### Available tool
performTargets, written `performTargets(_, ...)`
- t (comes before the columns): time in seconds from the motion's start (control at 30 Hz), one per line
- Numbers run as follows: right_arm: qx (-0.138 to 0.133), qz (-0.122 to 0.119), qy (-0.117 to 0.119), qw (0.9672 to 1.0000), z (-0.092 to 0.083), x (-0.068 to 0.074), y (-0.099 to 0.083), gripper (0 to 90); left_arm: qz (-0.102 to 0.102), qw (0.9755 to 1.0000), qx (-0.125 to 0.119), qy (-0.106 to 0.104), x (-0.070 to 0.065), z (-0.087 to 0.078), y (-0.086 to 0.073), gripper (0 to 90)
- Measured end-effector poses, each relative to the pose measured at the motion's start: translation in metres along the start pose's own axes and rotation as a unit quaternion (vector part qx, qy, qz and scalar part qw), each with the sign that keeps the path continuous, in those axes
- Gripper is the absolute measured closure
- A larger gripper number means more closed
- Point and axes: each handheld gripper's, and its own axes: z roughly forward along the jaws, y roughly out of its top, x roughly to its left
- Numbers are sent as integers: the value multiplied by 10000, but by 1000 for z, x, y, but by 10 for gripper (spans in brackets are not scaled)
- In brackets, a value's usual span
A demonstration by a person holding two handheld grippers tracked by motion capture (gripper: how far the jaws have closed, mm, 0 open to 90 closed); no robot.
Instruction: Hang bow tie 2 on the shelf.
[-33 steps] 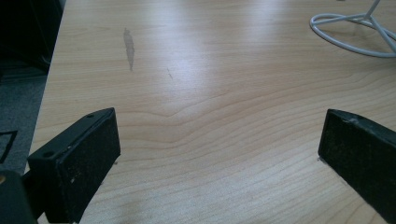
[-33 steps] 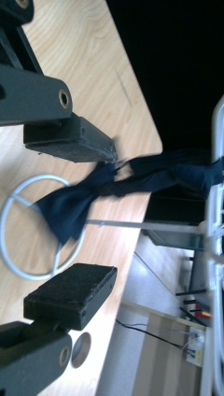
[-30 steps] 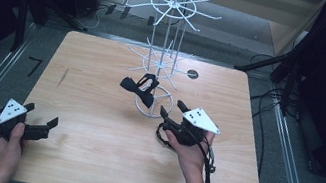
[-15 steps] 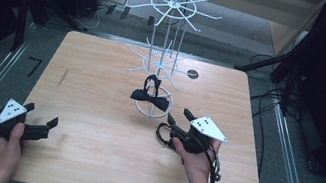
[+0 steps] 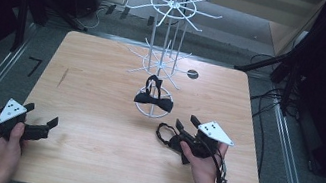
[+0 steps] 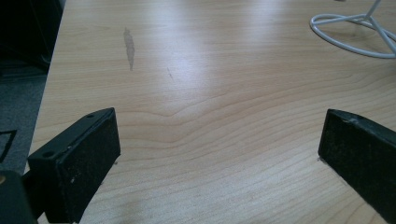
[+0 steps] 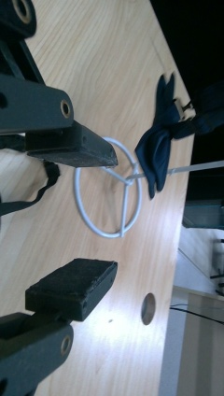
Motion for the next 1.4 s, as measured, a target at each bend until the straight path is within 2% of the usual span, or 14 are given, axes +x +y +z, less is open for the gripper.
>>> performTargets(0.13, 137, 31, 70, 9999, 3, -3, -5, 483, -1, 10000, 0, -5, 0, 0, 0, 0)
performTargets(0.33, 421, -65, 129, 9990, 11, 0, -10, 512, -1, 10000, 0, -5, 0, 0, 0, 0)
performTargets(0.5, 583, -44, 194, 9981, 16, 1, -15, 519, -3, 10000, 0, -9, 0, 0, 0, 0)
performTargets(0.73, 776, 38, 135, 9969, 20, -2, -19, 540, -7, 10000, -4, -10, 0, 0, 0, 0)
performTargets(0.97, 1091, 93, 151, 9939, 25, -6, -23, 585, -2, 10000, 4, -9, 0, 0, 0, 0)
performTargets(1.17, 1427, 115, 173, 9895, 30, -7, -28, 610, -7, 10000, 0, -12, 0, 0, 0, 0)
performTargets(1.4, 1639, 135, 159, 9863, 34, -8, -31, 651, -6, 10000, 4, -19, 0, 0, 0, 0)
